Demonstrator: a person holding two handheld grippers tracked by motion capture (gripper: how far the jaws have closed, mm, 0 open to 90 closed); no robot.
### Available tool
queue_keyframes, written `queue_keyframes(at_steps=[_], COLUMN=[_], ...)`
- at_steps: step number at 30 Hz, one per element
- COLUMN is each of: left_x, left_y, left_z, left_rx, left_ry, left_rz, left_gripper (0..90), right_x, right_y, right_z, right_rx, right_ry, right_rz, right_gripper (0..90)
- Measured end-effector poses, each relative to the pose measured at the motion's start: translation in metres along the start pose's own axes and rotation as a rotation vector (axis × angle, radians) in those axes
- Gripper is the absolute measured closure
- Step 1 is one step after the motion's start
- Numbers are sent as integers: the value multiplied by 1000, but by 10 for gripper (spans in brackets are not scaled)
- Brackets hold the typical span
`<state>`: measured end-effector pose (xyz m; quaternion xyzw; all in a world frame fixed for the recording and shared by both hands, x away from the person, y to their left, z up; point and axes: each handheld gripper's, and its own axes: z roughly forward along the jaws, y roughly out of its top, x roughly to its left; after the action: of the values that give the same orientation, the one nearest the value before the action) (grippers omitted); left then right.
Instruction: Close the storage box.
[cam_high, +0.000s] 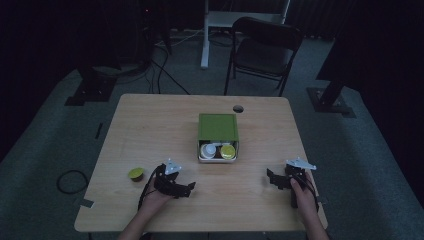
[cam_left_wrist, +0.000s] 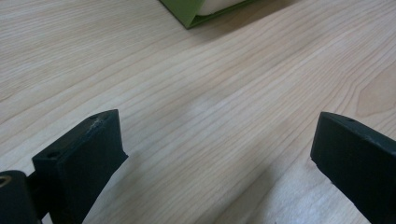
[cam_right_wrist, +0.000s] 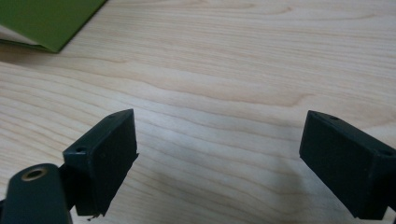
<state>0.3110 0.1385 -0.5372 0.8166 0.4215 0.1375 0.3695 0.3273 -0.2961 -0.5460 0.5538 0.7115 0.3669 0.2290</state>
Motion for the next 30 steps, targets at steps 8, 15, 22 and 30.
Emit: queue_keyframes(at_steps=[8,15,22,30], left_x=[-1,-3,-6,-11], left_y=[-7,-13,-16,-18], left_z=[-4,-4,-4,-3], left_rx=[22,46,48,41], left_ry=[51,116,175,224], left_rz=[-18,-47,-57,-82], left_gripper=[27,27,27,25], right_x=[-6,-8,-8,-8], right_y=[-4,-5,-4,-4], right_z=[-1,-1,0,1], right_rx=[23,64,75,77], right_ry=[-76,-119,-190,-207], right_rz=[38,66,90,95], right_gripper=[108,108,108,106])
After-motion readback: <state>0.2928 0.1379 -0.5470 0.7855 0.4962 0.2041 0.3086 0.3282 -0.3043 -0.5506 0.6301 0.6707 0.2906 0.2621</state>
